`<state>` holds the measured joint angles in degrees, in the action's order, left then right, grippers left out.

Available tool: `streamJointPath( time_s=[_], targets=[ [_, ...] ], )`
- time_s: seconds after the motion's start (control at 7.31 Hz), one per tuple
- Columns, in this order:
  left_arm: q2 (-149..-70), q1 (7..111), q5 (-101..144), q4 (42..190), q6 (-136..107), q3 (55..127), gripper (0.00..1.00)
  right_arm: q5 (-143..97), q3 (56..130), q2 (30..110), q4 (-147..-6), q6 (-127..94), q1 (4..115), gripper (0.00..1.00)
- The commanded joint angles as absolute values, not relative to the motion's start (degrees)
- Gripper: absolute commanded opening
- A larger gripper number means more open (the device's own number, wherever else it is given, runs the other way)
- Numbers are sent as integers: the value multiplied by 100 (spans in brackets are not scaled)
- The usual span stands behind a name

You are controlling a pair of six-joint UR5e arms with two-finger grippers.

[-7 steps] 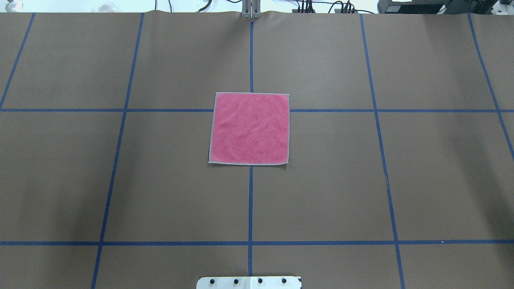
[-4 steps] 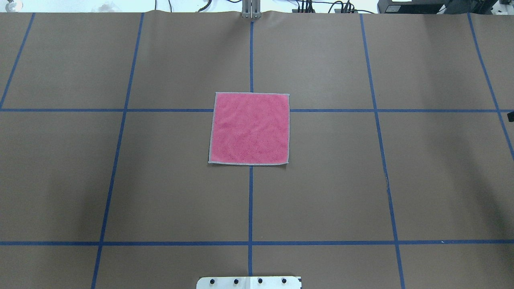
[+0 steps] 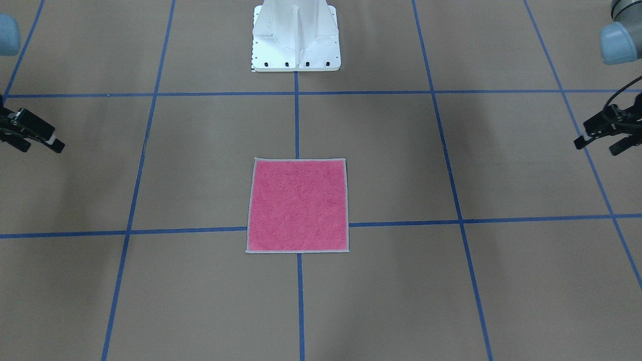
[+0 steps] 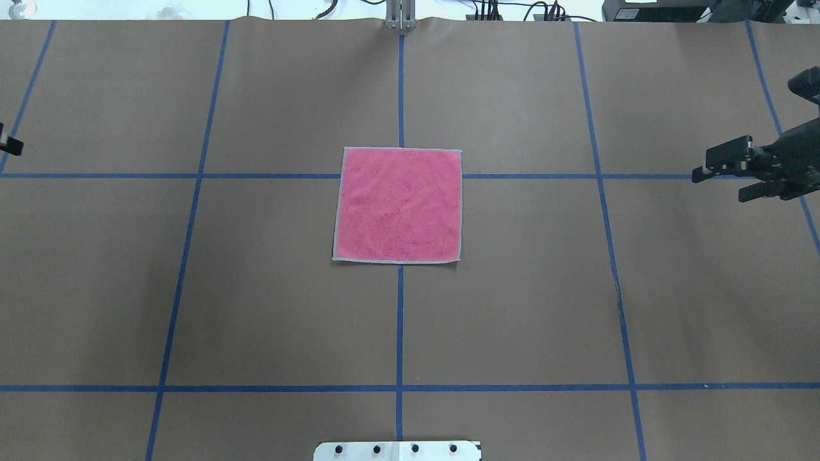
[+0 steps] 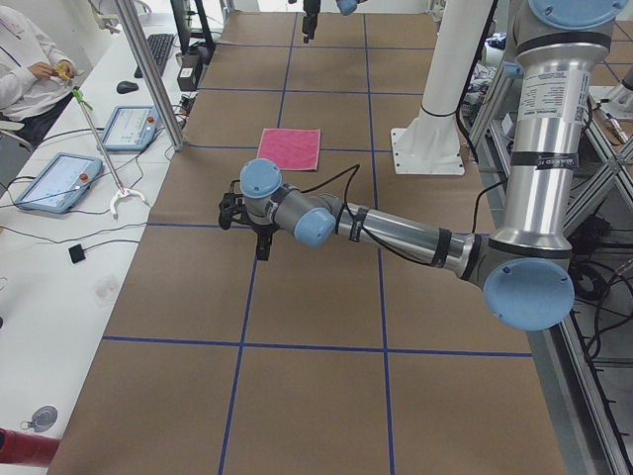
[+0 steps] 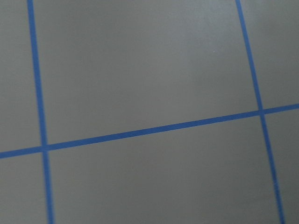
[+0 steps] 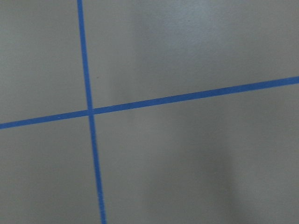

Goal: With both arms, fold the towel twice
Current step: 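Move both grippers toward the pink towel's side edges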

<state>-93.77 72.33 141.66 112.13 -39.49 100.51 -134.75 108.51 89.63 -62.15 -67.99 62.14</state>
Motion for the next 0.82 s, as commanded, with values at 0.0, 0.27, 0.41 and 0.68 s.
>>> streamJointPath(
  time_s=[0.0,0.27,0.41,0.68],
  targets=[
    [-9806,6480,14115,11978,-6319,10037,100,-12609,10995,8422,-6117,-8545,5322,97],
    [-10202,5744,13539,12023,-7291,10037,100,-11765,11065,8035,-6126,-9959,4609,97],
    [-10483,5356,13196,12032,-7895,10020,100,-11238,11092,7920,-6126,-10445,4214,96],
    [-10923,4627,12484,12050,-8917,10011,100,-10646,11066,7656,-6144,-11612,3659,95]
  ],
)
